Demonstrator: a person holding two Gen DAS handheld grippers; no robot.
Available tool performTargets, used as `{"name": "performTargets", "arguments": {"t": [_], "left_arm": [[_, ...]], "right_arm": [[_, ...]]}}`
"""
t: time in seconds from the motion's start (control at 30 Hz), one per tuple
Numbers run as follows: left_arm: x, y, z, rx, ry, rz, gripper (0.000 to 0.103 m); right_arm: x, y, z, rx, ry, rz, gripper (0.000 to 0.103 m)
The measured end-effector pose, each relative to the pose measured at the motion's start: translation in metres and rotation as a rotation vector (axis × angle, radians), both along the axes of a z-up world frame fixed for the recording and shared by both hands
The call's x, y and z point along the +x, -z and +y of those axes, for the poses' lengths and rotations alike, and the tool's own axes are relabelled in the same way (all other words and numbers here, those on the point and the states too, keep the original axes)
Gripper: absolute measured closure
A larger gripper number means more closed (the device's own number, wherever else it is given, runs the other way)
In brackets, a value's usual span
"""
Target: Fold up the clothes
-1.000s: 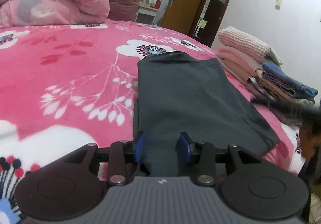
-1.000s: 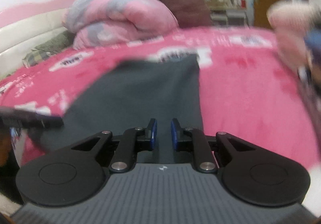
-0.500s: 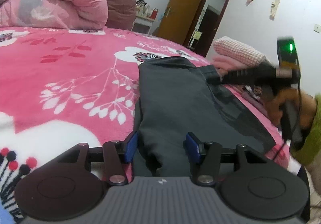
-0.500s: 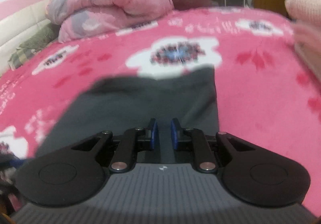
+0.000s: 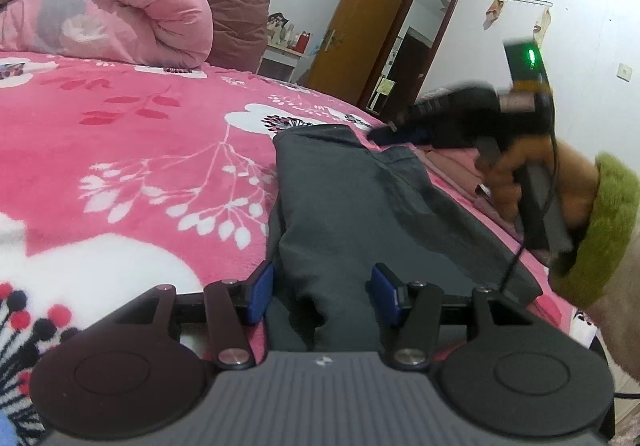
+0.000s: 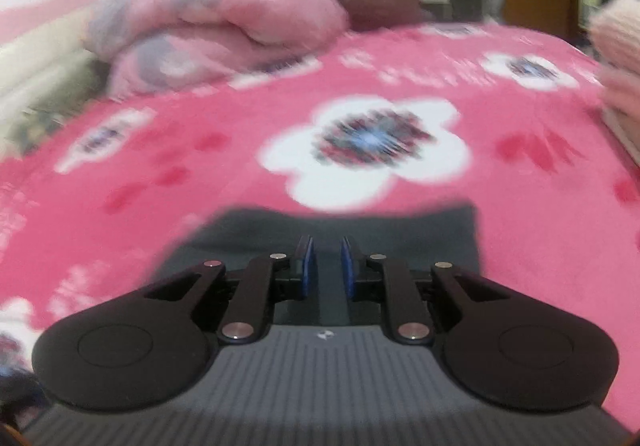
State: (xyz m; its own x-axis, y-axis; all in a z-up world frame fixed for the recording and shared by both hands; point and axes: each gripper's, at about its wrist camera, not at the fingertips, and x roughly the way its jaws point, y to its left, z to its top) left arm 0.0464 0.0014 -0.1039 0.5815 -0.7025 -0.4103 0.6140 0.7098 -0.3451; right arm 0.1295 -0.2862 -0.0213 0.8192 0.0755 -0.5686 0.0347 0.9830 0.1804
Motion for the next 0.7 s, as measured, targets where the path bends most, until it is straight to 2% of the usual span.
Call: {"name": "performTargets", "arguments": {"t": [0.13,0.2,0.27,0.3,0.47,0.53,0.6,0.7], "left_arm": [[-0.001,0.001,-0.001,-0.001,-0.007,-0.005,0.048],[-0.001,0.001,-0.002,-0.001,-0.01,-0.005,0.047],[-0.001,0.0,-0.002,0.004,-0.01,-0.003,0.046],[-0.001,-0.001,-0.003,0.005,-0.01,-0.001,0.046],[0.0,-0.002,-0.002,0.003,-0.008,0.007,0.046],[0.0,-0.002,-0.002,0.009,-0.009,0.009,0.046],[0.0,-0.004,-0.005,0.021,-0.016,0.015,0.044],[-0.001,-0.009,-0.01,0.053,-0.026,0.019,0.043]], "right_arm": [[0.027,0.007,0.019,0.038,-0.08,0.014,0.089],[0.047,0.034,0.018,0.07,-0.054,0.082,0.089],[0.049,0.043,0.01,0.13,-0.015,0.082,0.09],[0.045,0.038,0.007,0.159,0.0,0.072,0.09],[-0.009,-0.011,-0.007,0.103,0.02,-0.05,0.088],[-0.023,-0.016,-0.018,0.032,0.059,-0.048,0.088],[-0.025,-0.003,-0.036,0.015,0.117,0.005,0.088],[-0.016,0.035,-0.054,0.055,0.14,0.09,0.088]]}}
